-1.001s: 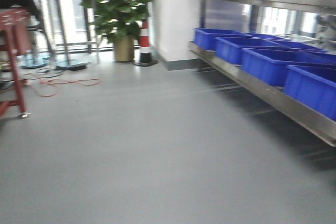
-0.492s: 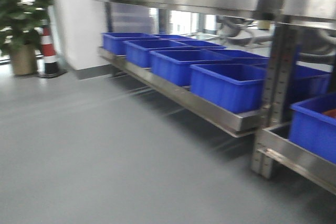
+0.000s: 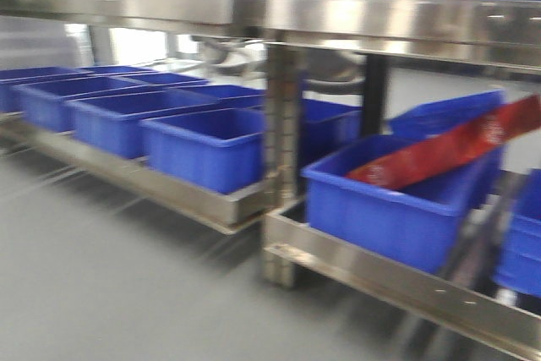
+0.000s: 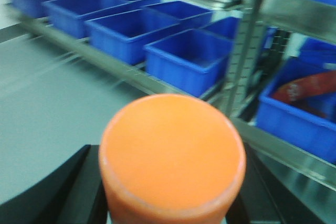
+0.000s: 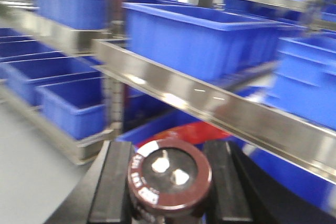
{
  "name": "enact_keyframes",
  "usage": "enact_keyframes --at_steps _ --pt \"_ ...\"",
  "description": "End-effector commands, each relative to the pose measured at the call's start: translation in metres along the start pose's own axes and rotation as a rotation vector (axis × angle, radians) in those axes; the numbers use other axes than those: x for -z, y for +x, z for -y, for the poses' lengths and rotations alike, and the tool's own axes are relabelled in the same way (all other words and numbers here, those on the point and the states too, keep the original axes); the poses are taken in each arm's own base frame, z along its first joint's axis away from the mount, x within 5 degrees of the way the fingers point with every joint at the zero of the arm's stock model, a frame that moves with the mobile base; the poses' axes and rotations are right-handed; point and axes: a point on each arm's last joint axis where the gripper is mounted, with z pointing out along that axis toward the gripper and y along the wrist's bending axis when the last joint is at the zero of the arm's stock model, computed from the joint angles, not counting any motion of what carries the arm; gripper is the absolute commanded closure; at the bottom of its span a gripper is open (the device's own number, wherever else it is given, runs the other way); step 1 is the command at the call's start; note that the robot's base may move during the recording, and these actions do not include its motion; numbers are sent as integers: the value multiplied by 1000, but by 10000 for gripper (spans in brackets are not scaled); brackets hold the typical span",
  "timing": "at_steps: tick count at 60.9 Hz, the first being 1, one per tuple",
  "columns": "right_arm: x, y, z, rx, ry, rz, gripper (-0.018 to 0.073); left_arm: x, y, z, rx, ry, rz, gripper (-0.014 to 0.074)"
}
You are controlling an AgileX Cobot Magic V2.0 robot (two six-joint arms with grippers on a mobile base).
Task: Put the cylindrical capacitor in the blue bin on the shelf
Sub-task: 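Drive the base up to the shelf of blue bins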
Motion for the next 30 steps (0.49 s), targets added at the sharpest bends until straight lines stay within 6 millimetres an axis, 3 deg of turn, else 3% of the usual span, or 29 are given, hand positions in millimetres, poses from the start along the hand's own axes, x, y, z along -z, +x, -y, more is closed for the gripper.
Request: enact_keyframes --at_steps 1,30 --pt "0 -3 0 5 2 28 659 1 -2 1 2 12 29 707" --pt "0 -3 0 5 2 28 659 1 -2 1 2 12 29 707"
